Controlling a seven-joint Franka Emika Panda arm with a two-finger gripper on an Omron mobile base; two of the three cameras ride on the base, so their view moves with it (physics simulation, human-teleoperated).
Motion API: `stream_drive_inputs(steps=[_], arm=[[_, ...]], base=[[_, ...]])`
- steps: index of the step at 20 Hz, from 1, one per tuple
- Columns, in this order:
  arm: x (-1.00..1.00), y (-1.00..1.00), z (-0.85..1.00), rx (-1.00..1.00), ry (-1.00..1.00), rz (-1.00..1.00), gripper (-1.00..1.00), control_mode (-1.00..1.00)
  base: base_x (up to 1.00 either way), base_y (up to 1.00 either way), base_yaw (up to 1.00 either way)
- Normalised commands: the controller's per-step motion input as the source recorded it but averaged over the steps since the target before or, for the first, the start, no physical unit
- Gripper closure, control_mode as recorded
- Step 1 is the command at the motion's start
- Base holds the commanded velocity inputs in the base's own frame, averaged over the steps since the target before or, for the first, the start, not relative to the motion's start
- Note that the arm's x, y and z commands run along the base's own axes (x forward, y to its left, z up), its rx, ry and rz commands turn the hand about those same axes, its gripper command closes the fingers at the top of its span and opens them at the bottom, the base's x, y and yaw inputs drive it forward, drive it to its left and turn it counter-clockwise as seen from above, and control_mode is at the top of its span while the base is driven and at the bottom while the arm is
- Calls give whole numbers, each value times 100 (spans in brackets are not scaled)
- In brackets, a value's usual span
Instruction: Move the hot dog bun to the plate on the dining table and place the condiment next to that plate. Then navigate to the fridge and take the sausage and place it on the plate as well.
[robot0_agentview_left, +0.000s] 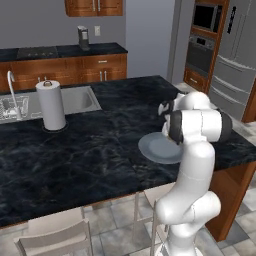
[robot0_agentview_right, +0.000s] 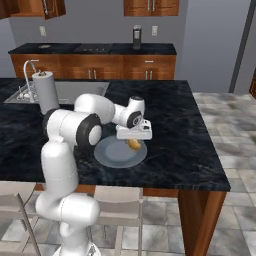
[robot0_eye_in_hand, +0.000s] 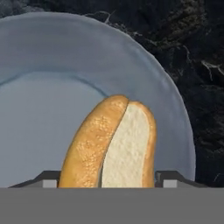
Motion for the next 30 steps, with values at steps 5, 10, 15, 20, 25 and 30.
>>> stream_drive_inputs(steps=[5,10,15,20,25,30], arm=[[-24,17,29,-1,-6,0,-100,-100],[-32,28,52,-3,-7,0,-100,-100],[-91,43,98,-1,-3,0,-100,-100],[-97,49,86,0,0,0,-100,-100],[-97,58,47,0,0,0,-100,-100],[-43,15,2,0,0,0,-100,100]], base=[[0,0,0],[0,0,0],[0,0,0],[0,0,0],[0,0,0],[-40,12,0]])
